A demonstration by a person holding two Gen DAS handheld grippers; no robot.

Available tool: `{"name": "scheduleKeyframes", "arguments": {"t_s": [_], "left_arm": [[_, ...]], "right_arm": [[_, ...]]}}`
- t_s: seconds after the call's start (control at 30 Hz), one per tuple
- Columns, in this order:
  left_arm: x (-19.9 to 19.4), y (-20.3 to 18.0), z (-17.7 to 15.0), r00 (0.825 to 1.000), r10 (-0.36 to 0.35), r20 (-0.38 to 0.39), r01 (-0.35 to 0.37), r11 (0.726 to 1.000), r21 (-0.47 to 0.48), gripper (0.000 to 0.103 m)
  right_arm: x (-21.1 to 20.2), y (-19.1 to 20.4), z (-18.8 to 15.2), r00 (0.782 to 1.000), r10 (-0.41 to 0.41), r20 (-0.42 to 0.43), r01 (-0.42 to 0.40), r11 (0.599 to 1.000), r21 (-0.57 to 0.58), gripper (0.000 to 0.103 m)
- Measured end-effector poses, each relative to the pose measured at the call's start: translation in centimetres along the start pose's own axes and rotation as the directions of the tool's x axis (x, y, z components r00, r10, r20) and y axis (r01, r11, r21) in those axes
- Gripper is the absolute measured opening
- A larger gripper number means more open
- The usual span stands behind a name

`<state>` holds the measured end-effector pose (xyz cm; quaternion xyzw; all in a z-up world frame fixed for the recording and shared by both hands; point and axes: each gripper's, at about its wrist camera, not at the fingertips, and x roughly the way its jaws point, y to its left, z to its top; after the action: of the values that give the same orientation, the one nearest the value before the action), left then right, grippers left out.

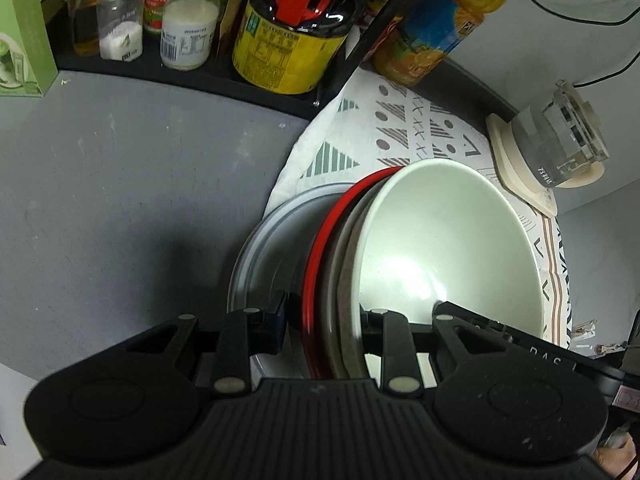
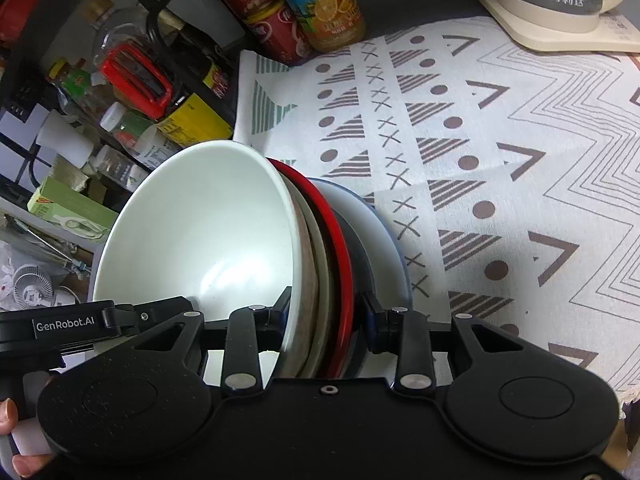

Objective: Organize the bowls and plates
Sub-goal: 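Lift the red bowl stack with both grippers over the plate stack, then lower the bowl stack onto the plates and open both grippers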

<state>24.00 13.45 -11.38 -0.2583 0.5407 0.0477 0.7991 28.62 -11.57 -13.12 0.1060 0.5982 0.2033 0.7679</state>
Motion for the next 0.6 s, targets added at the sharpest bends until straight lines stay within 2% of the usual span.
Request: {"name": "scheduleKeyframes", "arguments": {"t_s": [0.17,0.33,0.43,0.6], "left_arm": [[0.7,0.2,0.0,1.0,-0.004,-0.01,0.004,1.0,-0.005,0.026],[1.1,0.9,0.0,0.999,-0.022,-0.028,0.021,0.999,-0.026,0.027],[1.0,1.0,0.0,0.999,-0.031,-0.023,0.031,0.999,-0.021,0.027],[-0.2,0.8,0.4,0.999,-0.033,0.027,0.033,0.999,-0.007,0.03]], "right_arm": [[0.6,-0.1,0.1,1.0,-0.005,-0.01,0.005,1.0,-0.007,0.034],[0.3,0.2,0.3,1.0,-0.008,0.024,0.008,1.0,-0.013,0.037],[-0.7,0.4,0.5,0.998,-0.012,0.062,0.014,1.0,-0.027,0.038],[-2.2,0.8,0.5,0.994,-0.027,0.111,0.03,0.999,-0.026,0.047]]}}
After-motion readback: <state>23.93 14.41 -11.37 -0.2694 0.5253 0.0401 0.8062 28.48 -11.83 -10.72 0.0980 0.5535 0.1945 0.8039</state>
